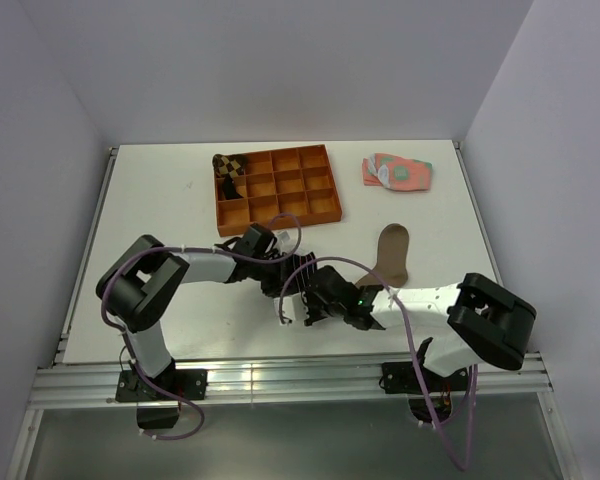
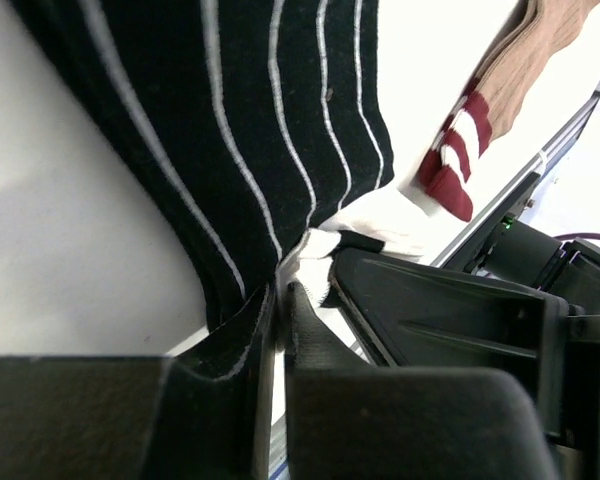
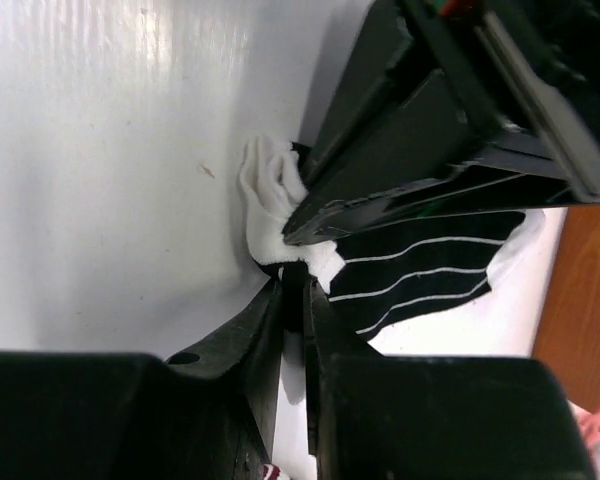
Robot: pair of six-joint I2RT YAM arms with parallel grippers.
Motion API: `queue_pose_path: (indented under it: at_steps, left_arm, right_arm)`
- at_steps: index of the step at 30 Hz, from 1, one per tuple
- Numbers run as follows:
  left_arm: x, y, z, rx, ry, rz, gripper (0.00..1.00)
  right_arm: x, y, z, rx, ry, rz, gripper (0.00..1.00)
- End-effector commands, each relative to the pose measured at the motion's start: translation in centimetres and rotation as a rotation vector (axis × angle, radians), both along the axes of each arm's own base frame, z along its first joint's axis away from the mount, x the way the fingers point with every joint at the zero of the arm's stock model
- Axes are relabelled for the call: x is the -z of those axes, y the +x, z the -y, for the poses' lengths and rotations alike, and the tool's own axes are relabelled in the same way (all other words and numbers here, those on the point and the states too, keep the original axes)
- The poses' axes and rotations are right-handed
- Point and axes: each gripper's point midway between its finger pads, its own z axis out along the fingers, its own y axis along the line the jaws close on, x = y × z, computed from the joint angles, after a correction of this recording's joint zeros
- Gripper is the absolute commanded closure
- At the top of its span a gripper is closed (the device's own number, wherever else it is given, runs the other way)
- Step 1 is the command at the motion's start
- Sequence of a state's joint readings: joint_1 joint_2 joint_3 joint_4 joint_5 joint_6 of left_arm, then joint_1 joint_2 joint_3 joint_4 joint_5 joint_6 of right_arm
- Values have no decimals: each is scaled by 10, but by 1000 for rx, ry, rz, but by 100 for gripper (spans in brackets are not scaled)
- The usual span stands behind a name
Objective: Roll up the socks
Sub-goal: Roll the sock at the center of the board.
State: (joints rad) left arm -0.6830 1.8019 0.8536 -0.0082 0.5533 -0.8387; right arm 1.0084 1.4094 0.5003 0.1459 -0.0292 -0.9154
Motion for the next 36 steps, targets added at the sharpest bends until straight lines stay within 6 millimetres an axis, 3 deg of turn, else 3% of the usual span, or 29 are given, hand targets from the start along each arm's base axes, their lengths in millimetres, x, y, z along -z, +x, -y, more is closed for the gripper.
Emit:
queue_pose_path:
  at_steps: [1, 9, 12, 14, 15, 20, 21, 24, 25, 31, 36]
  left_arm:
    - [17, -10, -22, -67, 87, -30, 88]
    - [-16, 4, -19, -280, -41, 36, 69]
    - [-32, 9, -20, -349, -62, 93, 65]
    - [-32, 12, -25, -403, -39, 130, 65]
    - [-41, 15, -26, -424, -51, 163, 64]
    - [-46, 19, -41, -528, -20, 296, 64]
    - [-51, 20, -44, -540, -20, 328, 64]
    - [-52, 12, -48, -563, -20, 408, 64]
    - [-42, 7, -55, -582, -1, 408, 62]
    - [-57, 2, -56, -582, -29, 611, 55]
    - [-86, 0, -33, -403, -17, 885, 54]
  right_arm:
    - [-22, 1, -15, 15, 58, -88, 85]
    - [-27, -4, -2, 58, 36, -335, 87]
    - [-22, -7, 1, 69, 1, -417, 88]
    - [-20, -14, 5, 73, -18, -494, 88]
    - [-22, -8, 3, 82, -16, -521, 88]
    - [-19, -18, 9, 106, -66, -764, 89]
    - [-18, -11, 5, 115, -72, -801, 88]
    - [-15, -10, 7, 157, -100, -947, 89]
    - [-15, -9, 7, 170, -101, -976, 89]
    - [-6, -3, 10, 272, -117, -1107, 89]
    - [2, 3, 12, 353, -142, -1215, 89]
